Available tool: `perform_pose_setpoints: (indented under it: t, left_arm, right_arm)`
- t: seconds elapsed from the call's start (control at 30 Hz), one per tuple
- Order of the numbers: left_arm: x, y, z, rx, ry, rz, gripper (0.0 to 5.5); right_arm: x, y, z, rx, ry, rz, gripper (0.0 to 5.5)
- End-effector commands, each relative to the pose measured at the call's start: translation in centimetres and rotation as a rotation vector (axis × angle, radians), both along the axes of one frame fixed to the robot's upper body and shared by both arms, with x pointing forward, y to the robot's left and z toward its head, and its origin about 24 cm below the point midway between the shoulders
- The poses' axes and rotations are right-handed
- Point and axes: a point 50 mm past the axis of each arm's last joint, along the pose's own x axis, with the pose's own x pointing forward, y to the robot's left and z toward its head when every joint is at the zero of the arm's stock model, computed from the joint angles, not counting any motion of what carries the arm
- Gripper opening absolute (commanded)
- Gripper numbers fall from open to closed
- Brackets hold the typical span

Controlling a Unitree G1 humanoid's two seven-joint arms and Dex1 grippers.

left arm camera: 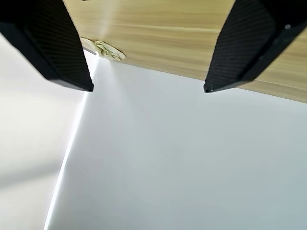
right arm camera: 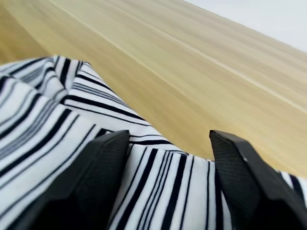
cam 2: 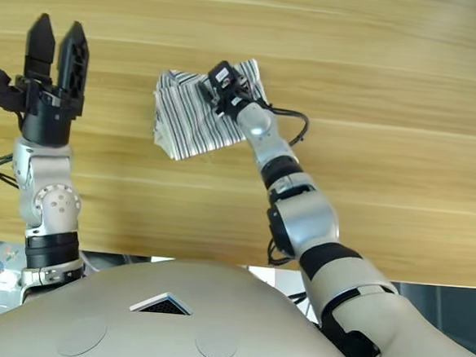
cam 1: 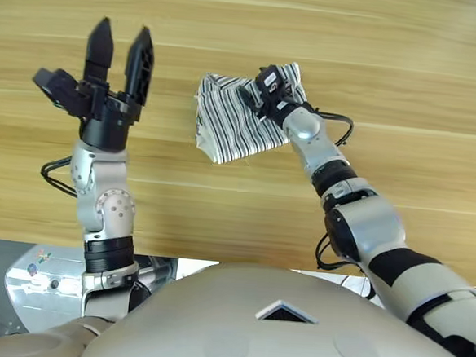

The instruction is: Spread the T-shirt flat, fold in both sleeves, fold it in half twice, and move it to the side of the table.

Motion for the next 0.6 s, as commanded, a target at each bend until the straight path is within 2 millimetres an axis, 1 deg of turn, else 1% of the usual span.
perform_pose_setpoints:
  t: [0.03, 0.1, 0.13, 0.2, 0.27, 0.3, 0.43, 0.5, 0.6]
  left_arm:
    - [1.0, 1.3, 1.3, -0.127, 0.012, 0.117, 4.28]
    - [1.3, 1.3, 1.6, -0.159, 0.021, 0.145, 4.28]
    - [1.4, 1.3, 1.7, -0.161, 0.025, 0.155, 4.28]
    - [1.3, 1.5, 1.8, -0.166, 0.027, 0.184, 4.28]
    - [0.8, 2.5, 1.5, -0.188, 0.037, 0.250, 4.28]
    - [0.4, 3.1, 1.2, -0.199, 0.042, 0.289, 4.28]
    - [-1.2, 4.7, 0.3, -0.192, 0.072, 0.396, 4.28]
    - [-2.2, 5.3, 0.0, -0.189, 0.081, 0.444, 4.28]
    - [-3.6, 6.1, -0.4, -0.186, 0.094, 0.504, 4.28]
  right_arm:
    - [0.6, -4.0, -1.4, -0.122, 0.094, -0.240, 3.08]
    - [1.3, -5.7, -1.0, -0.156, 0.096, -0.365, 3.08]
    - [1.7, -7.2, -0.7, -0.168, 0.100, -0.475, 3.08]
    - [2.5, -11.0, 0.3, -0.173, 0.097, -0.732, 3.08]
    - [2.5, -16.3, 1.8, -0.137, 0.111, -1.090, 3.08]
    - [2.4, -18.1, 2.6, -0.119, 0.109, -1.227, 3.08]
    - [1.8, -22.8, 5.1, 0.009, 0.103, -1.567, 3.08]
    - [1.2, -24.6, 5.8, 0.047, 0.094, -1.686, 3.08]
    - [0.3, -26.2, 6.0, 0.093, 0.102, -1.806, 3.08]
